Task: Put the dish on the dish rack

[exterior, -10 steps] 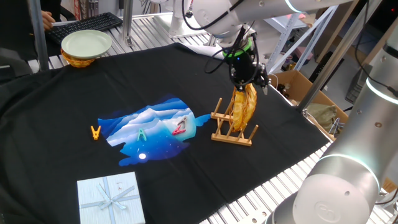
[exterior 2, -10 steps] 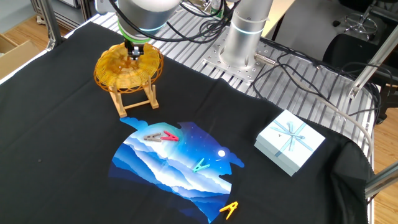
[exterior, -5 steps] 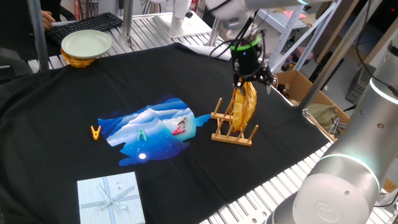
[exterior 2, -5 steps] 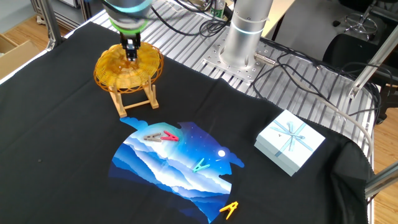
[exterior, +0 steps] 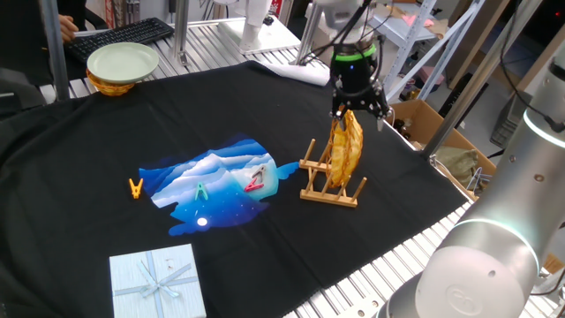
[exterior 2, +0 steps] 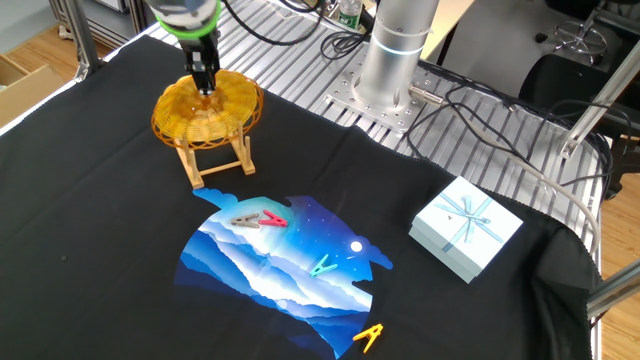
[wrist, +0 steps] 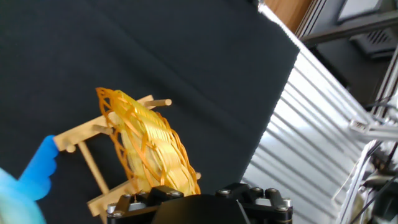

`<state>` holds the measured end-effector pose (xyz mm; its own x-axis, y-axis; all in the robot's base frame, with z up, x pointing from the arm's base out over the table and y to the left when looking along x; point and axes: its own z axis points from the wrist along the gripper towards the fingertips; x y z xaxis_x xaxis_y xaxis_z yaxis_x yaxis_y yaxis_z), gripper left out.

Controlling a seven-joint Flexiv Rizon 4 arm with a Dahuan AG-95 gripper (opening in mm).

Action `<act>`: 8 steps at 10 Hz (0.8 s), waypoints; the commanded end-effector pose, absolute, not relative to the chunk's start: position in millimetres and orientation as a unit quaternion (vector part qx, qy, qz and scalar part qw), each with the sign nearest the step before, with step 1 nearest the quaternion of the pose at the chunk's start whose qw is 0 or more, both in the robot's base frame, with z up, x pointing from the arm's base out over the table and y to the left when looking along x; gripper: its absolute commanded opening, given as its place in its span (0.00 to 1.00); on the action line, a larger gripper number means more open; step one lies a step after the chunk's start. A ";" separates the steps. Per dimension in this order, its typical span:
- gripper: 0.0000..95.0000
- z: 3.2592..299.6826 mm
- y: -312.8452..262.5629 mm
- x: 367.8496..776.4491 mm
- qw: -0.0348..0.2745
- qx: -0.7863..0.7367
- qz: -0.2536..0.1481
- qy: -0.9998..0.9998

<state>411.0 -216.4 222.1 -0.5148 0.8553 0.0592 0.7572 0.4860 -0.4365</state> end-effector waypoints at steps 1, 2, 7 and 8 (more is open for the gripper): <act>0.80 227.1 -213.2 414.2 0.137 -0.479 0.173 -0.849; 0.80 230.3 -209.8 415.7 0.141 -0.484 0.157 -0.849; 0.80 250.7 -195.3 422.6 0.147 -0.467 0.091 -0.867; 0.60 261.6 -188.8 421.9 0.146 -0.431 0.062 -0.889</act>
